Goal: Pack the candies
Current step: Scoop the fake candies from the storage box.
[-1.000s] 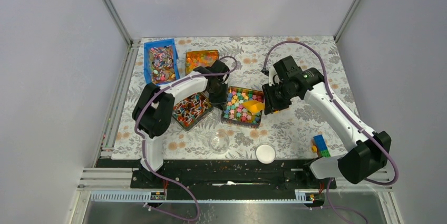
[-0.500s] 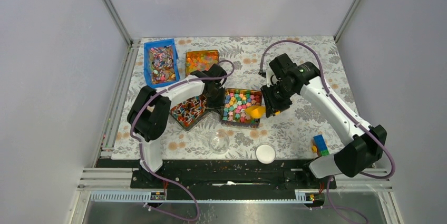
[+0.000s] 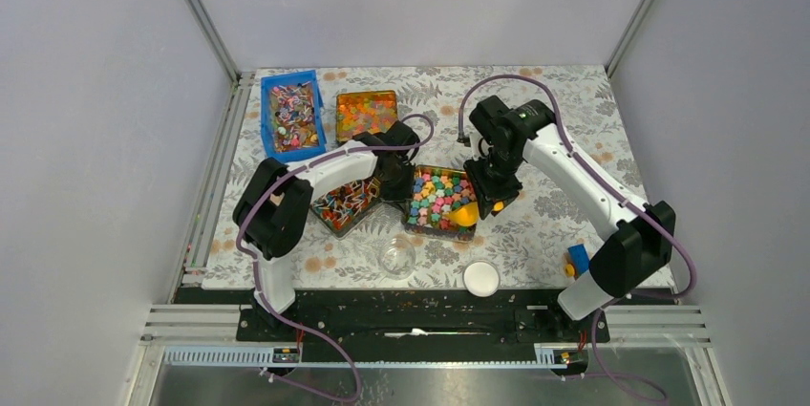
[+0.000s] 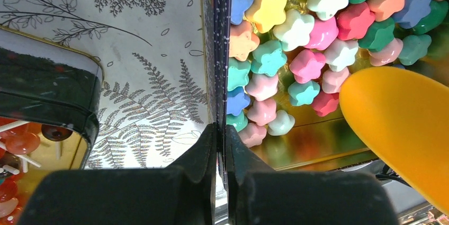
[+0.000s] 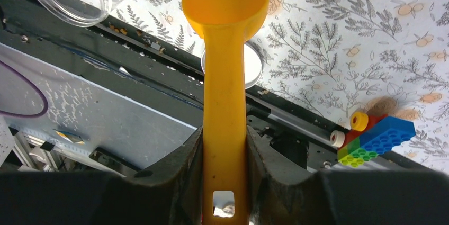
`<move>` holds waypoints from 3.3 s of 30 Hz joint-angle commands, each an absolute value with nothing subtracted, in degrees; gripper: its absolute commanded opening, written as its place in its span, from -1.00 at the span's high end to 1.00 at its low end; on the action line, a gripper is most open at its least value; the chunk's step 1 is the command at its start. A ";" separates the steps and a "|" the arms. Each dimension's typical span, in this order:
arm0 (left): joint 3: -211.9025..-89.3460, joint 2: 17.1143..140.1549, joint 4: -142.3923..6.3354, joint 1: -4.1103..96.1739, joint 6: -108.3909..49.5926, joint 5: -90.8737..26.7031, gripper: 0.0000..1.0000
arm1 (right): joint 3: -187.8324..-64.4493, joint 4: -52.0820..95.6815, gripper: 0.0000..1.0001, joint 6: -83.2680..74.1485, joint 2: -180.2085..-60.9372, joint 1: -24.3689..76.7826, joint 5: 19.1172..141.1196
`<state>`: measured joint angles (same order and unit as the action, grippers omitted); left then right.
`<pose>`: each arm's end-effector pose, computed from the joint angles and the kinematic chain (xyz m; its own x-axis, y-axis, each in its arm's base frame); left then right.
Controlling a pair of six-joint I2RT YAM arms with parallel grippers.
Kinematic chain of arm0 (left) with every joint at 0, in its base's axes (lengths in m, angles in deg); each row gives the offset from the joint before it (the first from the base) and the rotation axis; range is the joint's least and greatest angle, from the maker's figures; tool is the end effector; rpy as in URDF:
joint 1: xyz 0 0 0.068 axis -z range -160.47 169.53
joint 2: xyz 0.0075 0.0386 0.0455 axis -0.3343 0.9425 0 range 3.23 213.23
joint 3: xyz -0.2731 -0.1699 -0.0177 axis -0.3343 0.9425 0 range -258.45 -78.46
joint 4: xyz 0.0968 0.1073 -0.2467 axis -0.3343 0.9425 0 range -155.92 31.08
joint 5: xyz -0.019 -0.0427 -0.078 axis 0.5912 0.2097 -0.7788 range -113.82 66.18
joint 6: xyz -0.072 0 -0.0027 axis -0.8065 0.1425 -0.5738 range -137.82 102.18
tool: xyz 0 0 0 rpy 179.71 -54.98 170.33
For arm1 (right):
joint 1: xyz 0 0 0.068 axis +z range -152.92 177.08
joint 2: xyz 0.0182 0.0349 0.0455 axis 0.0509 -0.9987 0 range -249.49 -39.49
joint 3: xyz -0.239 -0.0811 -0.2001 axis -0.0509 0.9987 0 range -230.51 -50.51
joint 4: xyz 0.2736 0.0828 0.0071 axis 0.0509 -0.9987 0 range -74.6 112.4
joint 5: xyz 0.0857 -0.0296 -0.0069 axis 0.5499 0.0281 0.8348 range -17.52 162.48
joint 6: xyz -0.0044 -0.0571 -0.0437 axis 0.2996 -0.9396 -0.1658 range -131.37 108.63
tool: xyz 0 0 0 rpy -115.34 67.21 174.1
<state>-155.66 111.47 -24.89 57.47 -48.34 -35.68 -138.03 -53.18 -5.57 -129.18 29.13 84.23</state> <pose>0.3256 -0.2695 0.1982 -0.9773 0.1317 -0.1659 0.1803 0.9285 -0.3247 0.2643 0.1798 0.3486 -0.8803 -0.4343 -0.1911 -0.4696 0.8552 0.2195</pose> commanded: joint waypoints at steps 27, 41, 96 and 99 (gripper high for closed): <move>-158.86 109.04 -25.03 58.70 -49.31 -38.76 1.00 | -139.03 -53.13 1.00 -5.75 -140.73 31.01 85.86; -160.42 109.33 -24.47 59.13 -49.55 -39.30 1.00 | -140.98 -45.69 1.00 -8.17 -150.94 33.56 87.20; -159.33 101.57 -28.06 56.81 -49.53 -36.63 -0.12 | -116.61 -28.71 1.00 -13.26 -128.06 33.60 82.33; -156.94 99.22 -29.61 56.61 -49.69 -36.52 -0.14 | -115.97 -29.02 1.00 -12.71 -126.71 33.64 82.09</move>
